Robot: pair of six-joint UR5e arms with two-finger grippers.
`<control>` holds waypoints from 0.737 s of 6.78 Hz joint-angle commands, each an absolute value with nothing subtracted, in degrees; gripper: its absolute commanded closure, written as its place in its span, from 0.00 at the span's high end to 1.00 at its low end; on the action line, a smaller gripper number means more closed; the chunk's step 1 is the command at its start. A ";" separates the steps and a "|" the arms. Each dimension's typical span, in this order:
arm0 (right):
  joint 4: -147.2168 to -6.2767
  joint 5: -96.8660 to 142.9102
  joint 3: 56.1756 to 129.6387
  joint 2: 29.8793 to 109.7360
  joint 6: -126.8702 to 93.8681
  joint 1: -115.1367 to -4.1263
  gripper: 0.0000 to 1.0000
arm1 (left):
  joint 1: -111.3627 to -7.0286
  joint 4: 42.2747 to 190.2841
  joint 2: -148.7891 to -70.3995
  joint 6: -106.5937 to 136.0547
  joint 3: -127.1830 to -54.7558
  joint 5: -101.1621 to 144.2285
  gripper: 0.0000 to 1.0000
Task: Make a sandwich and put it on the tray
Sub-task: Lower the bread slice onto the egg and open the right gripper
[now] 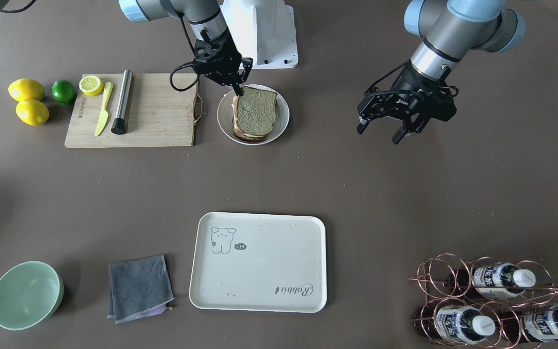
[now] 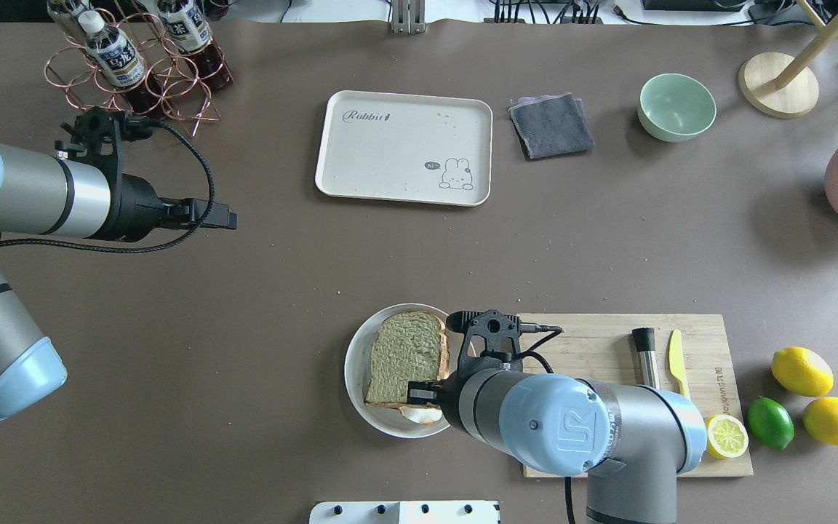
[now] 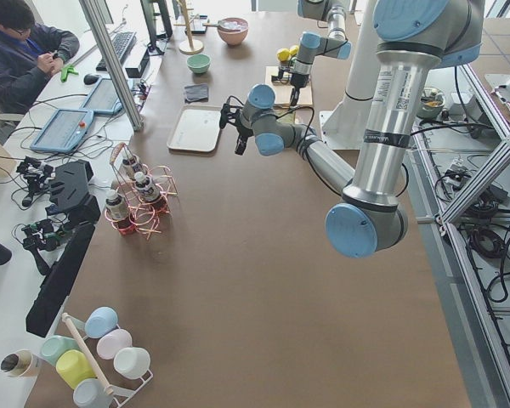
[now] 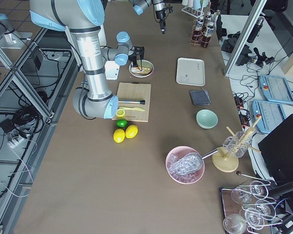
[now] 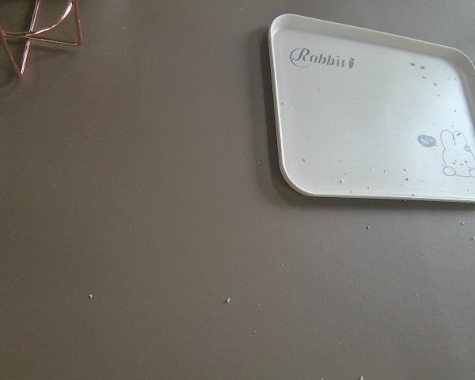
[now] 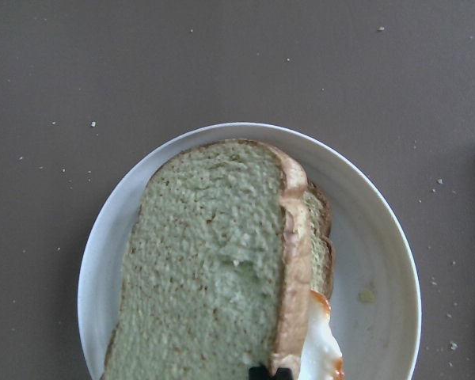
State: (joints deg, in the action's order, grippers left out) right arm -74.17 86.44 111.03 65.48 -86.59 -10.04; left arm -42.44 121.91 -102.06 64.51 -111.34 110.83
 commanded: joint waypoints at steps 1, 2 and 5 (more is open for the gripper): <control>-74.00 84.55 111.01 66.09 -87.01 -9.05 0.42 | -42.36 121.90 -102.39 64.51 -111.10 110.83 0.99; -73.92 84.55 111.53 66.96 -86.92 -9.05 0.99 | -42.36 121.90 -102.39 64.51 -111.09 110.83 0.99; -74.70 89.61 113.12 67.67 -85.96 -16.39 1.00 | -39.93 121.99 -102.74 64.43 -110.92 110.57 1.00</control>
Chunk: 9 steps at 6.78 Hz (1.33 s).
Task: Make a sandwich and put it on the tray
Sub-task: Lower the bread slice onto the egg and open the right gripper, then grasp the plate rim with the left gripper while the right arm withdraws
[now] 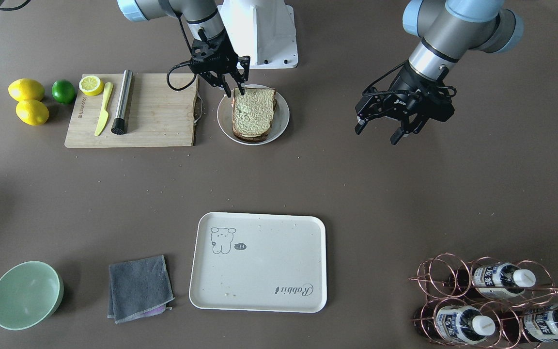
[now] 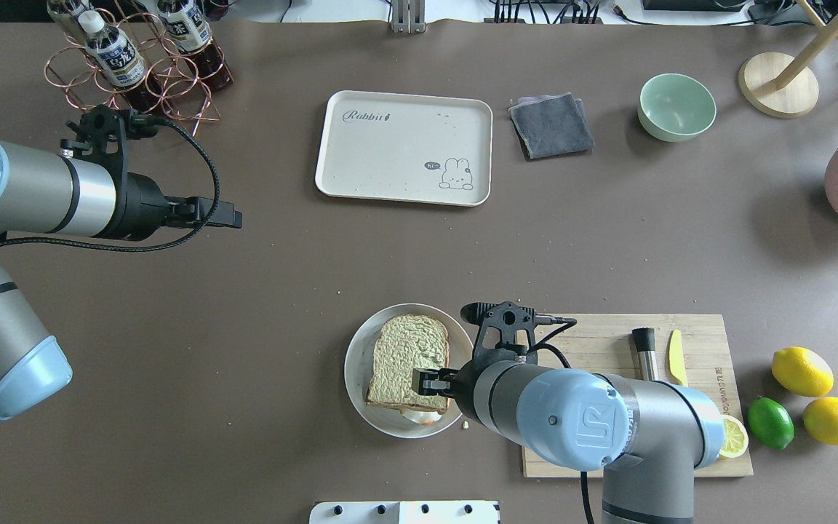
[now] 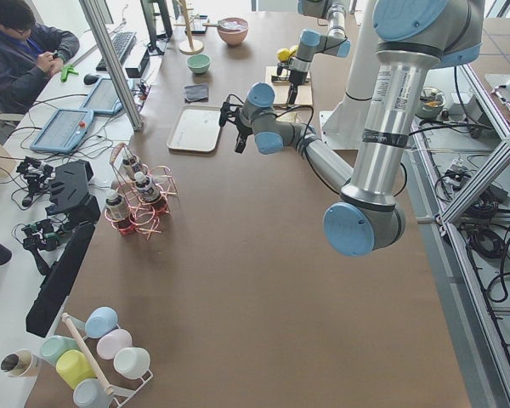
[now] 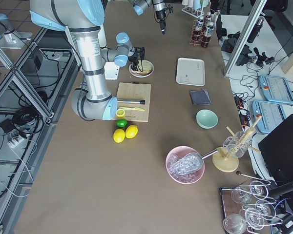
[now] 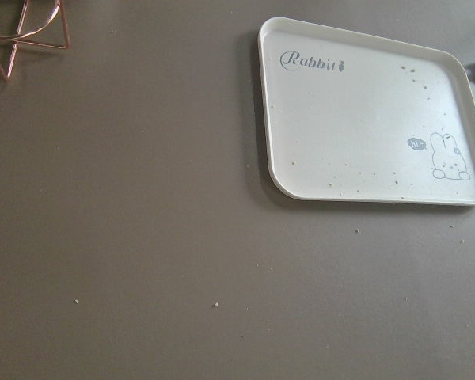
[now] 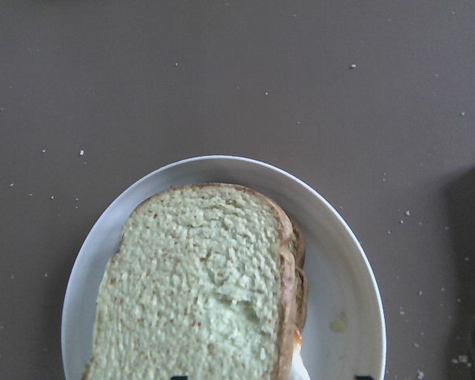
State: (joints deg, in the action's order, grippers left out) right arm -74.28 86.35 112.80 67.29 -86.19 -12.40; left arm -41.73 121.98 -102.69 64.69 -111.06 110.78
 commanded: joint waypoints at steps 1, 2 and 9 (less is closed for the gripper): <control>-76.45 95.83 113.12 69.15 -83.78 -22.53 1.00 | -36.77 121.91 -103.53 64.77 -110.83 109.96 1.00; -80.29 98.93 112.85 69.34 -76.45 -27.81 1.00 | -34.04 121.99 -104.14 65.47 -110.57 106.91 1.00; -84.73 115.93 106.26 76.64 -41.40 -56.42 1.00 | -16.53 122.25 -111.18 88.07 -103.81 91.86 0.96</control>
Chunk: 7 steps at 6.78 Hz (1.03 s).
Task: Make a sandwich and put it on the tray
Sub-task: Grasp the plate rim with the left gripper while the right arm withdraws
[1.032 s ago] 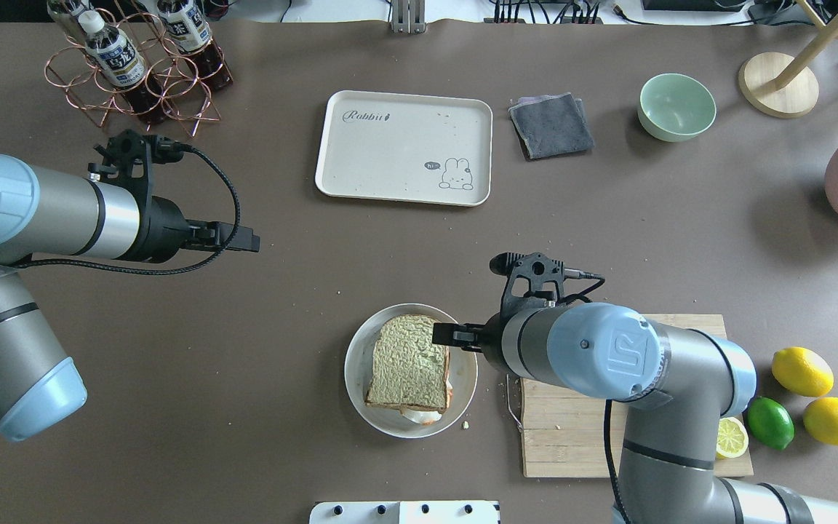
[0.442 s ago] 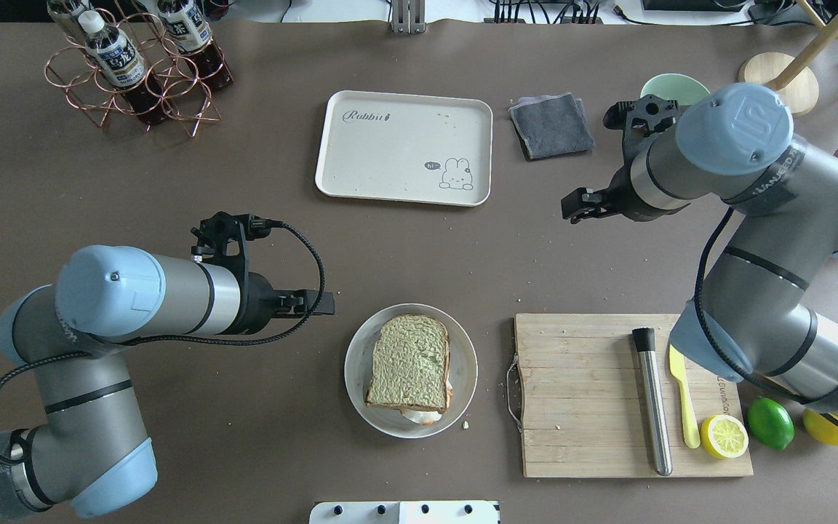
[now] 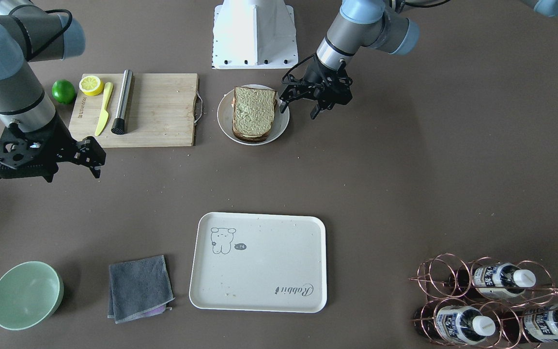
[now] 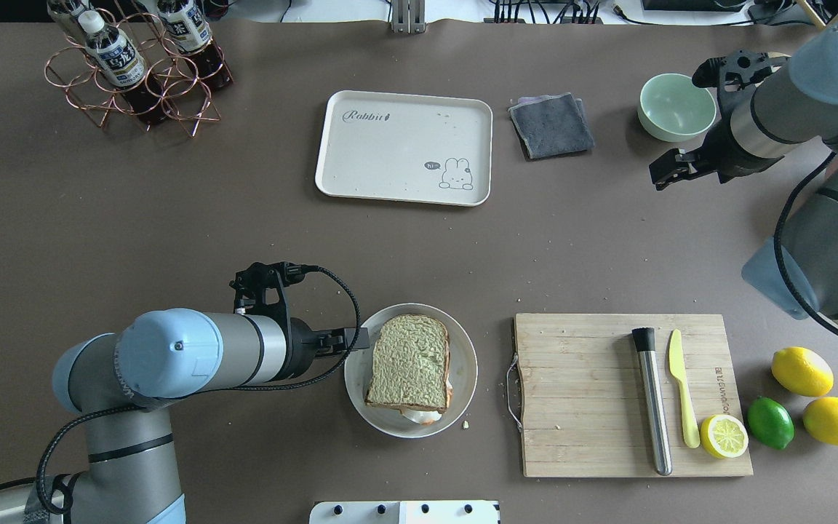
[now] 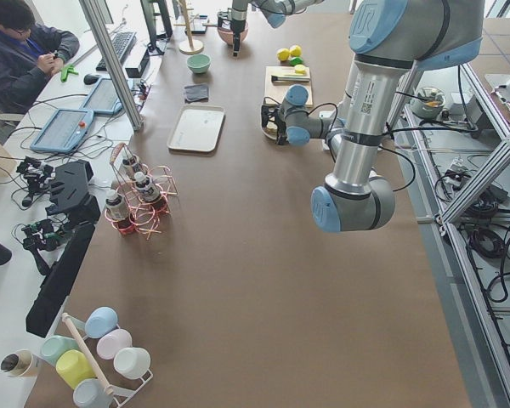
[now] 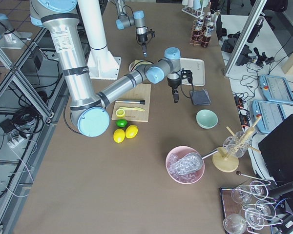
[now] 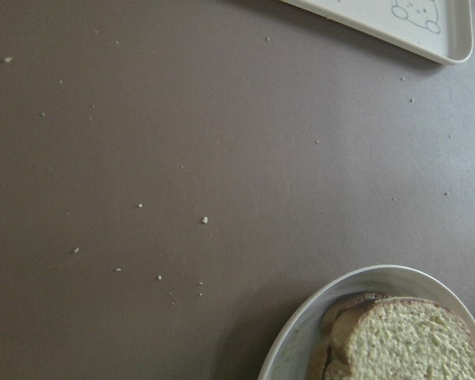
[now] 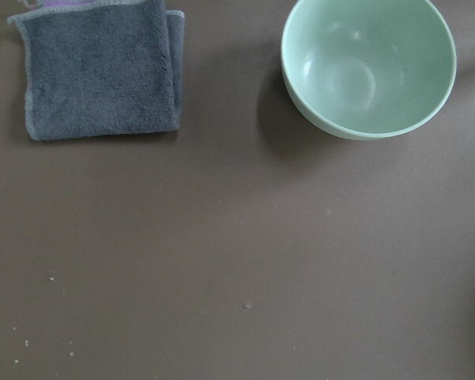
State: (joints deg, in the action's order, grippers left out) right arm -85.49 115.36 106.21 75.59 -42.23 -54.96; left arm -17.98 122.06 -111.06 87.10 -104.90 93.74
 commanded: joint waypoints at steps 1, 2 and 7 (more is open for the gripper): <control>-84.64 115.93 106.35 76.64 -41.40 -56.51 1.00 | -16.09 122.34 -111.18 88.07 -103.02 91.50 0.95; -84.64 115.93 106.43 76.73 -41.40 -56.60 1.00 | -15.47 122.34 -111.27 88.15 -102.92 91.49 0.84; -84.20 116.02 106.70 76.82 -41.57 -56.95 1.00 | -15.29 122.26 -112.85 87.36 -100.82 91.49 0.44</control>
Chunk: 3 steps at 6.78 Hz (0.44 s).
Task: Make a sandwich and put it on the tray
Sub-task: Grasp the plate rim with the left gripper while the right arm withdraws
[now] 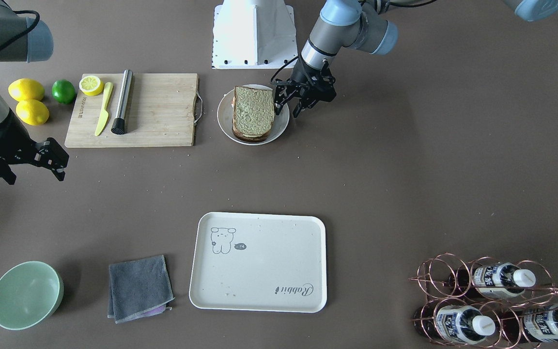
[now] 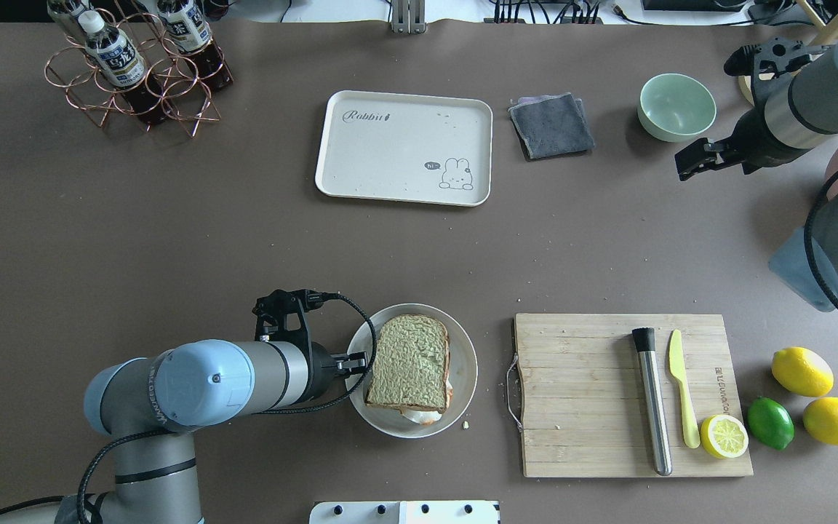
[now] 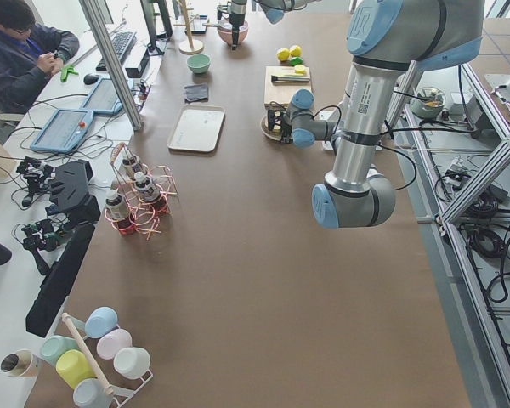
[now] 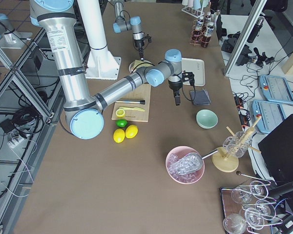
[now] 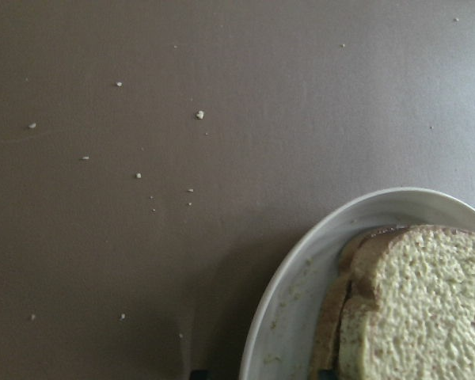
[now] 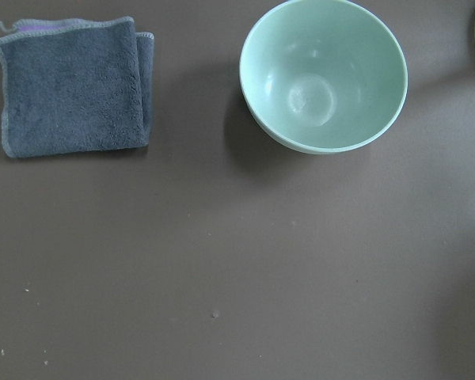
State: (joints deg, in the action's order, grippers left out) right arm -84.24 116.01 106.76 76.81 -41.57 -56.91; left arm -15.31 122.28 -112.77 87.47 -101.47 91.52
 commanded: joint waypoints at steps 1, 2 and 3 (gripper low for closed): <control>-84.20 116.02 106.70 76.82 -41.57 -56.95 1.00 | -15.29 122.26 -112.94 87.36 -100.81 91.49 0.40; -84.20 116.02 106.70 76.82 -41.57 -57.04 1.00 | -15.29 122.26 -112.94 87.36 -100.81 91.49 0.40; -84.20 116.02 106.70 76.82 -41.57 -57.04 1.00 | -15.29 122.26 -112.94 87.36 -100.81 91.49 0.40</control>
State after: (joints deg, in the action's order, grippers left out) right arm -84.20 116.02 106.70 76.82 -41.57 -57.01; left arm -15.29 122.26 -112.92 87.37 -100.84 91.49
